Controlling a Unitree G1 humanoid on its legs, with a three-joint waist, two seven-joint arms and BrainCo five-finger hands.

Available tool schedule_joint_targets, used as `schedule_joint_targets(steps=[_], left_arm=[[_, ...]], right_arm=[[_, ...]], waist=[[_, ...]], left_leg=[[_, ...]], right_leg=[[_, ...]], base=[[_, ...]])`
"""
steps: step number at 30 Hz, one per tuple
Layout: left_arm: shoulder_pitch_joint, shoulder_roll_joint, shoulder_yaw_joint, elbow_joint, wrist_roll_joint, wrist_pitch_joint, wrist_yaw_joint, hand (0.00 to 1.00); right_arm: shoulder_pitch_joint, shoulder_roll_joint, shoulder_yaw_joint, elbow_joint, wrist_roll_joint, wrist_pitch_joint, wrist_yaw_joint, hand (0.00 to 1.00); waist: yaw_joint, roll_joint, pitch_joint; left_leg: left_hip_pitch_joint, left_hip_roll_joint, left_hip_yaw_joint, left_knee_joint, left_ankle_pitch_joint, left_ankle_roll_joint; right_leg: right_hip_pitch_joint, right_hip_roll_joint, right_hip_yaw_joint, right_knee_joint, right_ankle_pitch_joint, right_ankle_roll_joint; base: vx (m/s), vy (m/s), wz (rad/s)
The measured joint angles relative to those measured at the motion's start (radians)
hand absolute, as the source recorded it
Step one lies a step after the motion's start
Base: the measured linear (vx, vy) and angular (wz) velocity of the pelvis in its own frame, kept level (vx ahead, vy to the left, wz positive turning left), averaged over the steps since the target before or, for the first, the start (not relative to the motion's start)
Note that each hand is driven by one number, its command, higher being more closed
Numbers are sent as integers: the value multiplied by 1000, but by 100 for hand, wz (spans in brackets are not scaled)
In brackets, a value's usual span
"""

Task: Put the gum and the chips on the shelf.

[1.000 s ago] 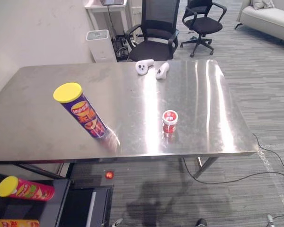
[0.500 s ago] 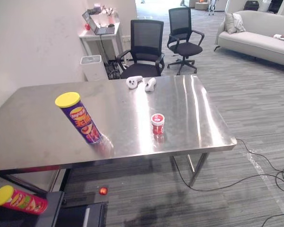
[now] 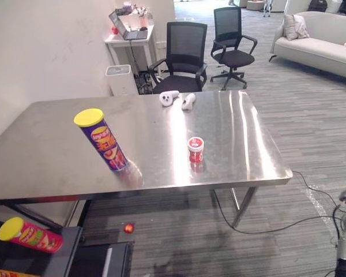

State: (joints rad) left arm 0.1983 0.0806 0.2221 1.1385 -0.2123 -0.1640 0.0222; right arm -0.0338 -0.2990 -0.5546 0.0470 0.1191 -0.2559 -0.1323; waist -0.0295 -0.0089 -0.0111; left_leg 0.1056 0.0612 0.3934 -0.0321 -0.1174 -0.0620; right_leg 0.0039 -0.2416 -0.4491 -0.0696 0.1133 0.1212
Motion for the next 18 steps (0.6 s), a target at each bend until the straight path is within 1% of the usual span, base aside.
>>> schedule_joint_targets(steps=[4,7,8,10,12,13,14,18], left_arm=[[1,8,-21,-5,0,0,-8,0],[2,10,-24,-4,0,0,-8,0],[2,11,-26,-5,0,0,-8,0],[2,11,-30,-4,1,0,-8,0],[1,12,-31,-5,1,0,-7,0],[-2,12,-31,-5,1,0,-7,0],[-3,15,-31,-5,2,0,-5,0],[-5,33,-40,-5,35,0,-3,0]], right_arm=[[2,-15,102,0,0,0,56,0],[2,-20,170,2,0,2,79,0],[0,-20,198,4,0,2,86,0],[-4,-20,230,8,-1,2,92,0],[-12,-19,255,14,-1,3,92,0],[-19,-19,264,21,-1,3,92,0],[-40,-19,284,52,-1,4,90,0],[-78,-17,320,95,-1,5,88,0]], waist=[[7,-3,2],[8,-4,4],[12,-6,6],[13,-7,8],[24,-11,19],[30,-8,25],[33,-15,36],[35,-25,57]], left_leg=[[-15,-4,-30,3,2,2],[-21,-4,-53,3,5,4],[-20,-4,-60,4,5,4],[-26,-4,-78,6,6,6],[-33,-5,-85,11,7,7],[-33,-4,-88,14,7,7],[-40,-4,-99,16,10,7],[-60,-4,-126,18,21,8]], right_leg=[[2,-3,-19,3,0,0],[12,-4,-40,3,0,0],[18,-4,-44,3,0,0],[23,-6,-56,3,0,0],[23,-8,-64,3,0,0],[25,-8,-66,3,0,0],[26,-8,-73,3,0,0],[25,-8,-96,3,0,0]], base=[[0,-16,18],[15,-24,23],[11,-23,21],[3,-20,22],[-5,-19,15],[-22,-26,11],[-25,-25,18],[-20,-25,21]])
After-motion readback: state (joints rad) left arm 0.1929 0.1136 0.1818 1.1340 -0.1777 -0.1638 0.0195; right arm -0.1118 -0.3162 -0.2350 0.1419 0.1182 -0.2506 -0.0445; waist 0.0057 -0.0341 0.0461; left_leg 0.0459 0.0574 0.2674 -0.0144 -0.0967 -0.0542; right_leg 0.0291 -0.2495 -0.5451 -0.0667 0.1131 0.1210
